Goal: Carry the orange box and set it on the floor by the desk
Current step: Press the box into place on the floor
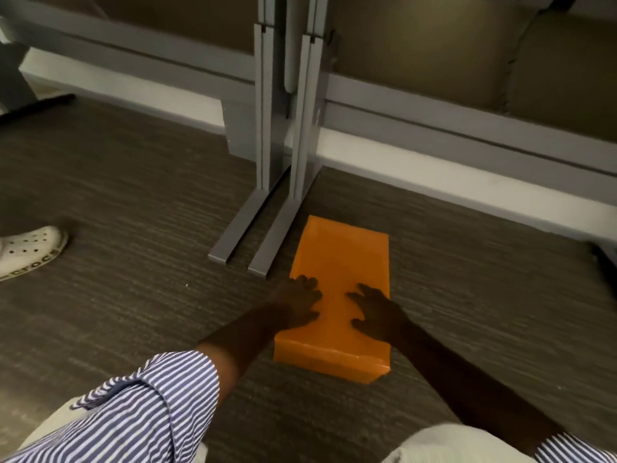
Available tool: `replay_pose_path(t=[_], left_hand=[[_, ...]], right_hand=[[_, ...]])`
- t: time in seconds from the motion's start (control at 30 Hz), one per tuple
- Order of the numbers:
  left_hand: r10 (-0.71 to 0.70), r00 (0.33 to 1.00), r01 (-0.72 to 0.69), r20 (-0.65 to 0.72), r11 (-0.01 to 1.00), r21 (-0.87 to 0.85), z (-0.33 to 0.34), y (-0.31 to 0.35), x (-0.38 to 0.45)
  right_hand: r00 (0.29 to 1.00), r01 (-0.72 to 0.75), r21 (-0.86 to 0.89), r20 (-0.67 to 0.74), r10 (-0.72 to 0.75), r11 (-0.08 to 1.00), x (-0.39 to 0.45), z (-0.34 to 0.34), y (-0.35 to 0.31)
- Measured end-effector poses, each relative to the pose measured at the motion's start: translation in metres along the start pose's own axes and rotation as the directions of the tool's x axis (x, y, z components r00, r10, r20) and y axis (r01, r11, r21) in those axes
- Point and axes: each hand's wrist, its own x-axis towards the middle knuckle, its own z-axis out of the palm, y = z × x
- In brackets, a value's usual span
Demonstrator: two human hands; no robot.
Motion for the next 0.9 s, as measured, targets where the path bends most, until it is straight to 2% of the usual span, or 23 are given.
replay_pose_path(t=[0.1,0.17,0.2,0.27,0.4,0.5,0.57,0.6,0.67,0.77,0.9], left_hand=[[0.123,0.992,-0.123,0.002,0.992,-0.026,0.012,0.012,-0.003],[0.161,0.986,-0.163,0.042,0.986,0.044,0.029,0.015,-0.01],[0.165,0.986,-0.167,0.035,0.984,0.068,0.035,0.014,-0.007],[0.046,0.999,-0.045,-0.022,0.998,0.041,0.071,-0.022,0.031],[0.105,0.994,-0.104,-0.024,0.994,0.046,0.071,-0.023,0.027],[0.147,0.984,-0.143,-0.097,0.989,0.045,0.047,-0.04,0.035],[0.029,0.983,-0.008,-0.183,0.994,0.112,-0.008,-0.071,0.059],[-0.005,0.979,0.023,-0.204,0.996,0.088,-0.017,-0.076,0.061],[-0.064,0.974,0.083,-0.217,0.994,0.075,-0.032,-0.085,0.067],[-0.155,0.974,0.166,-0.163,0.984,0.059,-0.036,-0.087,0.073],[-0.241,0.963,0.24,-0.123,0.97,-0.026,-0.029,-0.088,0.079]], right_hand=[[0.997,0.07,-0.092,0.023,-0.068,0.993,-0.008,0.016,-0.011],[0.992,0.118,-0.128,0.053,-0.112,0.985,-0.008,0.032,-0.016],[0.99,0.131,-0.141,0.074,-0.122,0.981,-0.009,0.034,-0.014],[0.963,0.257,-0.236,0.139,-0.23,0.937,0.066,0.042,-0.002],[0.946,0.319,-0.296,0.163,-0.281,0.9,0.056,0.031,0.006],[0.959,0.277,-0.296,0.139,-0.245,0.914,0.067,0.009,0.014],[0.948,0.281,-0.314,-0.055,-0.313,0.907,0.108,-0.05,0.026],[0.945,0.261,-0.299,-0.115,-0.306,0.918,0.113,-0.058,0.026],[0.949,0.223,-0.306,-0.148,-0.277,0.925,0.127,-0.073,0.028],[0.942,0.157,-0.337,-0.23,-0.243,0.928,0.136,-0.076,0.028],[0.949,0.1,-0.473,-0.22,-0.227,0.875,0.149,-0.073,0.015]])
